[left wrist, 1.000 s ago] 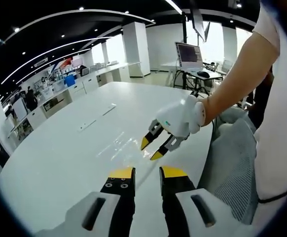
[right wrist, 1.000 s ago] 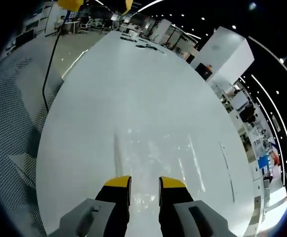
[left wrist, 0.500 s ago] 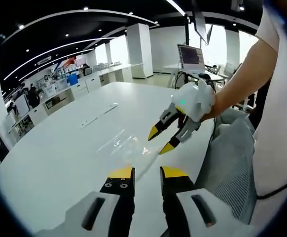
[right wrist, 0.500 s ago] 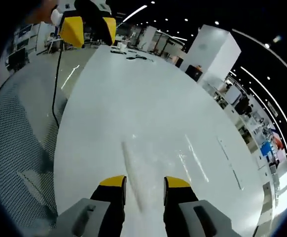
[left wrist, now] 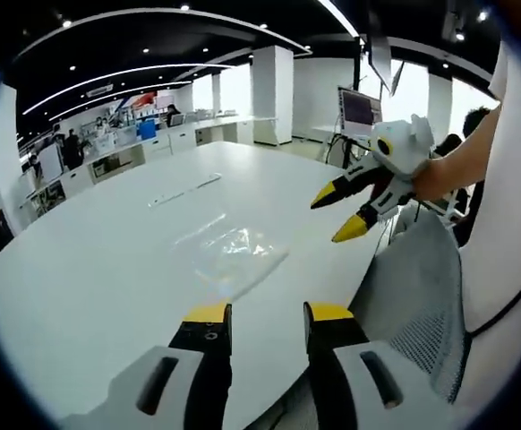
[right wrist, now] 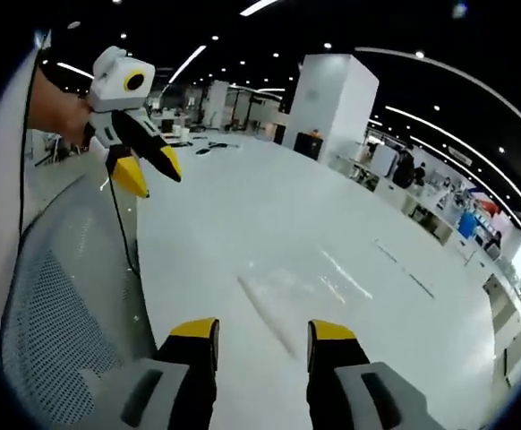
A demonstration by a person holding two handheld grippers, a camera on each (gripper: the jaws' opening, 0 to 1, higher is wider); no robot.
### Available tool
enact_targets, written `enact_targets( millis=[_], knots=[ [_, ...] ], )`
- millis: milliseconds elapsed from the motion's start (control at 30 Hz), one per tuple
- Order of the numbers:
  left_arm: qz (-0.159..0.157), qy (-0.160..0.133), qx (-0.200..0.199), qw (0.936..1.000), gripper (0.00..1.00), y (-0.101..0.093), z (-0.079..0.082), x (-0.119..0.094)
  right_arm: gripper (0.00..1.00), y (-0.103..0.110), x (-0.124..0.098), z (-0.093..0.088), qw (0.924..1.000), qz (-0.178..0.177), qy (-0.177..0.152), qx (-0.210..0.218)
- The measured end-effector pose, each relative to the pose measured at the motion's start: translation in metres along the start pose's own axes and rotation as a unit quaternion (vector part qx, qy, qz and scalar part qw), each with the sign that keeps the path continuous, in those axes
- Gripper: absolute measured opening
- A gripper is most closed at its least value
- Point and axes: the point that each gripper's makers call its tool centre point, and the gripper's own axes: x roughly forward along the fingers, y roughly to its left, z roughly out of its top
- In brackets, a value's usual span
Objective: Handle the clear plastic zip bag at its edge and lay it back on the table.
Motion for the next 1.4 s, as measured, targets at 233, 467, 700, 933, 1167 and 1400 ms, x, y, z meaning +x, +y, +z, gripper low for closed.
enact_targets(
  millis=[233,467,700,933,1167,1400],
  knots=[
    [0.017,-0.003,-0.022,0.9996,0.39,0.008,-0.02,-0.001,0.52,0.004,-0.017,-0.007,0.9985,-0.02,-0.01,0.05],
    [0.034,-0.019,-0.062,0.9973,0.39,0.014,-0.03,-0.006,0.54,0.012,-0.035,-0.011,0.9916,-0.041,-0.03,0.119],
    [0.03,-0.027,-0.093,0.9948,0.39,-0.002,-0.04,-0.004,0.63,0.018,-0.043,-0.015,0.9865,-0.059,-0.044,0.146],
    [0.02,-0.044,-0.074,0.9961,0.39,-0.032,-0.022,-0.003,0.64,0.02,-0.05,-0.015,0.9822,-0.076,-0.05,0.164],
    [0.018,-0.048,-0.086,0.995,0.39,-0.032,-0.021,-0.002,0.68,0.024,-0.05,-0.013,0.9798,-0.086,-0.058,0.171],
    [0.021,-0.062,-0.081,0.9946,0.42,-0.033,-0.02,-0.003,0.71,0.026,-0.048,-0.014,0.9807,-0.086,-0.053,0.167]
  ],
)
